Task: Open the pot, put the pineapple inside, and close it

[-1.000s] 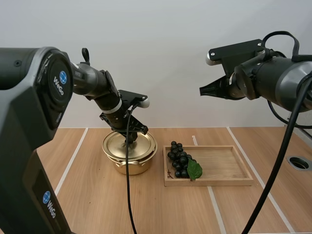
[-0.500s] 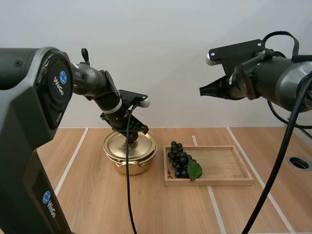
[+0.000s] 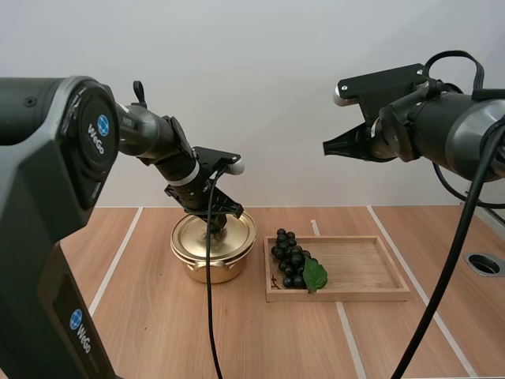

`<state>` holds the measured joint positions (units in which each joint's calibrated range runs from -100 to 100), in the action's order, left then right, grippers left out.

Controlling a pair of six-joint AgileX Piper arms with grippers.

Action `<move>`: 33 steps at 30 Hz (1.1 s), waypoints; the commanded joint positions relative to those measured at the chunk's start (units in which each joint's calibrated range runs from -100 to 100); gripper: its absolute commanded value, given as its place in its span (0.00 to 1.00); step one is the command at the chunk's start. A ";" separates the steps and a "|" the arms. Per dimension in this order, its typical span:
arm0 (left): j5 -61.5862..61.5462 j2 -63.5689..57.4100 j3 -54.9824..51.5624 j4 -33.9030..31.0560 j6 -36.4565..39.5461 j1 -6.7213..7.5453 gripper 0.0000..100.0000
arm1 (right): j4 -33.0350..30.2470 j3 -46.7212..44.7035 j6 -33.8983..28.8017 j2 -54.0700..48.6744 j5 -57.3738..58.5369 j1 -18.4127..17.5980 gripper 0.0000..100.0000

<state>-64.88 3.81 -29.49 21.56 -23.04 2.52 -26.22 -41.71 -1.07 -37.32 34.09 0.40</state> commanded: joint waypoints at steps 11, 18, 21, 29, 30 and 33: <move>1.39 0.82 -0.89 -0.78 0.11 0.17 0.05 | -0.56 -0.13 0.35 -0.52 -0.56 0.23 0.00; 1.39 0.82 -0.89 -1.04 -0.33 0.17 0.82 | -0.56 -0.13 0.43 -0.52 -0.56 0.23 0.00; 1.39 0.70 -0.89 -1.04 -0.82 0.17 1.00 | -0.22 -0.13 1.50 -0.52 -0.43 0.23 0.00; 1.40 0.58 -0.13 -1.04 -1.39 0.17 1.00 | -0.22 -0.13 1.50 -0.52 -0.43 0.23 0.00; 1.40 0.43 0.21 -1.04 -1.39 0.17 1.00 | -0.22 -0.13 1.50 -0.52 -0.43 0.23 0.00; 1.26 -0.85 1.67 -1.04 -1.39 0.17 1.00 | -0.22 -0.13 1.50 -0.52 -0.43 0.23 0.00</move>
<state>-63.64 4.42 -29.27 20.66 -24.20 2.52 -26.22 -41.71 0.01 -37.32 34.09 0.40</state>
